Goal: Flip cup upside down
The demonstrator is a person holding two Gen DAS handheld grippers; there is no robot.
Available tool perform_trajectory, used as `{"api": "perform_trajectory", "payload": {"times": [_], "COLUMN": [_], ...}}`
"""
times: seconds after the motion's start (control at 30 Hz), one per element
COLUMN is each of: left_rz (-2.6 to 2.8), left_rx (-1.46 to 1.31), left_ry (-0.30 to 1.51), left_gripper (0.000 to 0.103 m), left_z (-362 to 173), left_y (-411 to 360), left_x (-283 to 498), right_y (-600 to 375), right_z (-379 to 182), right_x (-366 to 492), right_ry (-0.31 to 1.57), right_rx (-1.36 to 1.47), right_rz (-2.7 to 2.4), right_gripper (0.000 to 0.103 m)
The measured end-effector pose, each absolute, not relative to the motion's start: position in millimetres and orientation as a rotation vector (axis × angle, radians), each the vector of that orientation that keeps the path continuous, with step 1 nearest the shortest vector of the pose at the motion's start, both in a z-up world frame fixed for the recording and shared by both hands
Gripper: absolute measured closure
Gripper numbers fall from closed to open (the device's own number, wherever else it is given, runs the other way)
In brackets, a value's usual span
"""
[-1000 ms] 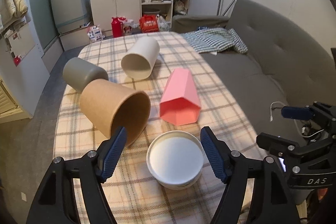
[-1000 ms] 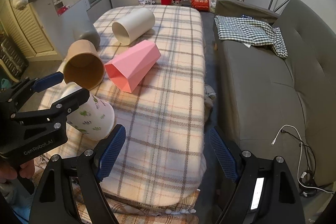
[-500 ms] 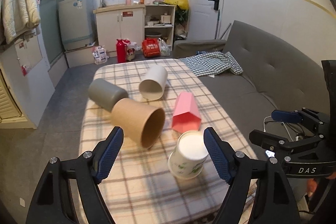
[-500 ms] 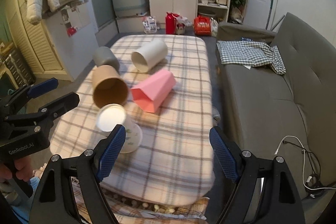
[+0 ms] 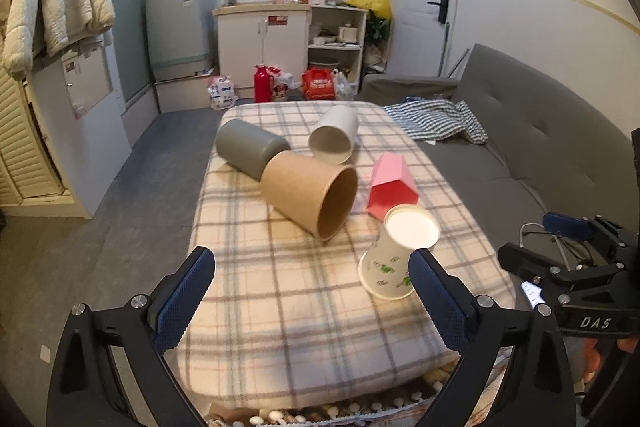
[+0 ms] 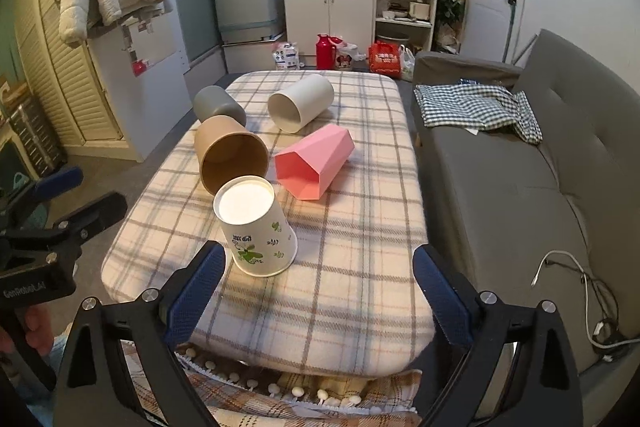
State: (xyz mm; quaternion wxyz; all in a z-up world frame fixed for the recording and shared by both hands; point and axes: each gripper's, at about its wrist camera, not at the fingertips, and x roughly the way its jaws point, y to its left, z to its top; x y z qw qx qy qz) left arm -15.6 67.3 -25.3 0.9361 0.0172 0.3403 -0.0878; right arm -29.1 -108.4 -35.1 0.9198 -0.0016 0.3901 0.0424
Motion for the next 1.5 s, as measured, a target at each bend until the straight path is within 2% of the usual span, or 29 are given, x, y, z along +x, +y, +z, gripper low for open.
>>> {"api": "perform_trajectory", "payload": {"times": [0.5, 1.5], "left_rz": [-0.158, -0.145], "left_rx": [0.012, 0.021], "left_ry": [0.716, 0.731], "left_gripper": [0.001, 0.0], "left_z": [-30, -41], "left_y": [77, 73], "left_x": [-18, -15], "right_y": [-103, -103], "right_z": [-38, -41], "right_x": [-27, -28], "right_ry": [0.813, 0.827], "right_rx": [-0.018, -0.015], "right_rz": [0.084, 0.082], "right_gripper": [0.0, 0.0]}}
